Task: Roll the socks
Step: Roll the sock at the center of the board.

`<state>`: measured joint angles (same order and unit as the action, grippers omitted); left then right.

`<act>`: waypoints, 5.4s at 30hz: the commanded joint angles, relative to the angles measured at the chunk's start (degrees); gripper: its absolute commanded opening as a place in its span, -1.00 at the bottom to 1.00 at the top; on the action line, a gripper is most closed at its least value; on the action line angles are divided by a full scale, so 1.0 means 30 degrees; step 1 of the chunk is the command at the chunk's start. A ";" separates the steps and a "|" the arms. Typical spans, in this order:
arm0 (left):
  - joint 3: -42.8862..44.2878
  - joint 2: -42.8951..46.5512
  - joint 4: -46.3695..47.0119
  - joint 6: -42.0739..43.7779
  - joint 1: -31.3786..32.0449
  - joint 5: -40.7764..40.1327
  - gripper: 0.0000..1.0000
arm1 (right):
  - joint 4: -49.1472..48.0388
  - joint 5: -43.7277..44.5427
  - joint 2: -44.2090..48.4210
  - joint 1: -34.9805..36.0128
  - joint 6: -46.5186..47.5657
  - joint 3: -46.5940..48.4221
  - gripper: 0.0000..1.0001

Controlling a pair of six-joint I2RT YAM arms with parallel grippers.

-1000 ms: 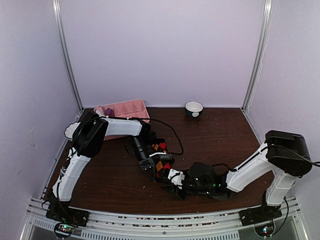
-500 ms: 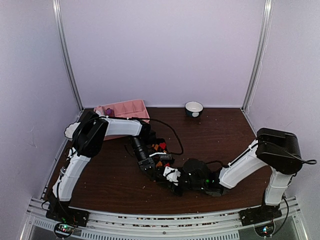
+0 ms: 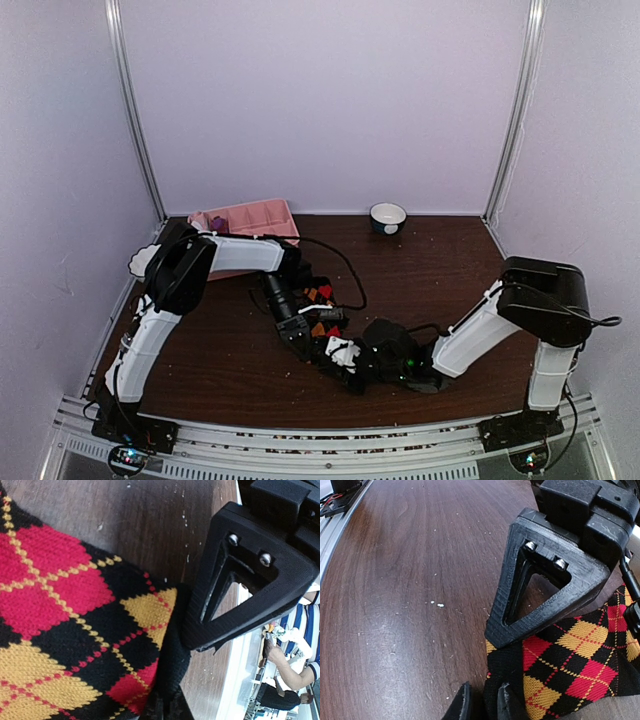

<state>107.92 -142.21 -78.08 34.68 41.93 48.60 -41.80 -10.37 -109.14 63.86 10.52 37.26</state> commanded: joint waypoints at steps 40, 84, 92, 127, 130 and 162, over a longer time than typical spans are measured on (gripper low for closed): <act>-0.9588 1.4777 1.5934 -0.3955 -0.4828 -1.0842 0.96 | 0.7401 -0.6947 -0.1578 -0.3035 -0.7453 0.2618 -1.00; -1.1606 1.0574 1.5979 0.5116 0.4655 -1.1916 -0.06 | 0.7391 -1.1422 -0.2553 -0.5369 -1.4230 0.3446 -1.00; -1.1680 1.1315 1.5636 0.5032 0.5067 -1.1082 0.12 | 0.7250 -1.1433 -0.2555 -0.5395 -1.4405 0.3248 -1.00; -1.2072 0.9688 1.6419 0.4263 0.4567 -1.2785 -0.33 | 0.5762 -1.2150 -0.2329 -0.5485 -1.5260 0.2685 -1.00; -1.1732 0.9234 1.6091 0.4221 0.4567 -1.2772 -0.46 | 0.5758 -1.2167 -0.2191 -0.5471 -1.5279 0.2585 -1.00; -0.8566 0.6096 0.8788 0.1101 0.2301 -0.5721 -1.00 | -0.1097 -0.6595 0.4870 -0.5554 -1.2909 -0.3143 -0.40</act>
<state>82.13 -119.68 -42.24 40.07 49.98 27.99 -41.01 -37.01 -99.66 47.44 -32.64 30.50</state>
